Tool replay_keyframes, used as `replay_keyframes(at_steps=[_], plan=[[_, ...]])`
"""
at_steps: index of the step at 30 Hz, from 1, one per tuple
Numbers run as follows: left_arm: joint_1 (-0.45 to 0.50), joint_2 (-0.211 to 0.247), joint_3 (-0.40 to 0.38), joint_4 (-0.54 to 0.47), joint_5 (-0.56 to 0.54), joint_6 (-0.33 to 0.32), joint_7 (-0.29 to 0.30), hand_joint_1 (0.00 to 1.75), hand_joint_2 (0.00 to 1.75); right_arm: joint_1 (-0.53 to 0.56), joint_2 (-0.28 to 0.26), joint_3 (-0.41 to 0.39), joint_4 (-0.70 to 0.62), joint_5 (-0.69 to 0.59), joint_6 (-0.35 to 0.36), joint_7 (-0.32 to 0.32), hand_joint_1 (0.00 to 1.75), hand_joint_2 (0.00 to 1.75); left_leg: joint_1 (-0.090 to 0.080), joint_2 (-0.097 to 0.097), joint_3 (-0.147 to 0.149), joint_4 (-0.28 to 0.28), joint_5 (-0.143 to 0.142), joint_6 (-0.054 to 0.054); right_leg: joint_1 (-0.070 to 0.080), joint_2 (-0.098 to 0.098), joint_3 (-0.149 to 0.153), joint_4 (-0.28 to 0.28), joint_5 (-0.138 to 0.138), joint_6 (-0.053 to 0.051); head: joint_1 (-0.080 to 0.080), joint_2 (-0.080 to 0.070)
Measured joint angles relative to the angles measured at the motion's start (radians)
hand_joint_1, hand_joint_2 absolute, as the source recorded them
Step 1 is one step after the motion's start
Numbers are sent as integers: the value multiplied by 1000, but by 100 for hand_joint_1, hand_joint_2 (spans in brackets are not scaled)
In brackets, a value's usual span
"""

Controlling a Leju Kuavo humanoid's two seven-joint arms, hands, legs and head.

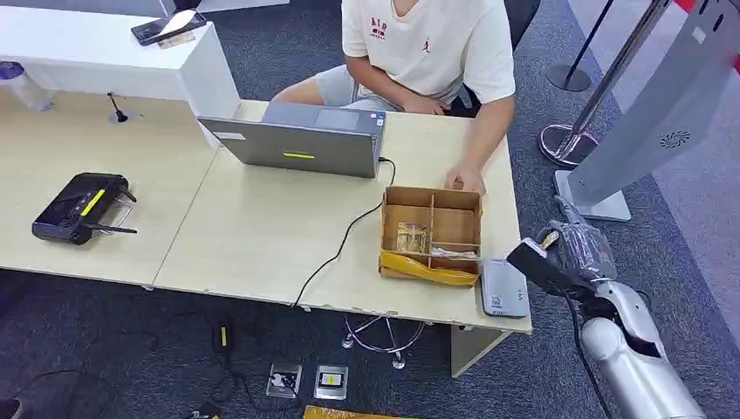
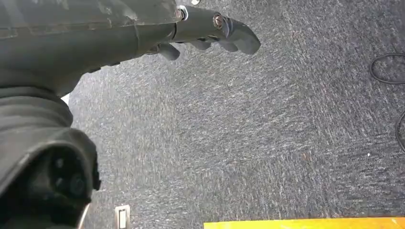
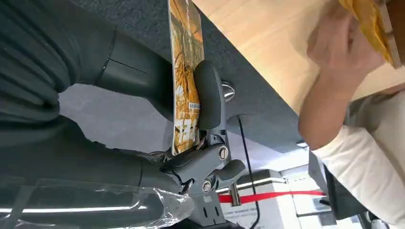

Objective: Pass the card to the sensor for recognition and then transmit it.

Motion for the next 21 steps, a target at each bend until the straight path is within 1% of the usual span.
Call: replay_keyframes(at_steps=[5, 11, 21], plan=[[0, -2, 0, 0, -1, 2, 0, 0, 0, 24, 6, 10, 8, 11, -31, -5, 175, 175, 0, 0, 0, 0, 0, 0, 0, 0, 0, 0, 0, 0, 0, 0], [0, -8, 0, 0, -1, 9, 0, 0, 0, 26, 24, 29, 59, 26, -82, -45, 175, 175, 0, 0, 0, 0, 0, 0, 0, 0, 0, 0, 0, 0, 0, 0], [0, -9, 0, 0, -1, 9, 0, 0, 0, 22, 61, 51, 134, 38, -82, -63, 175, 175, 0, 0, 0, 0, 0, 0, 0, 0, 0, 0, 0, 0, 0, 0]])
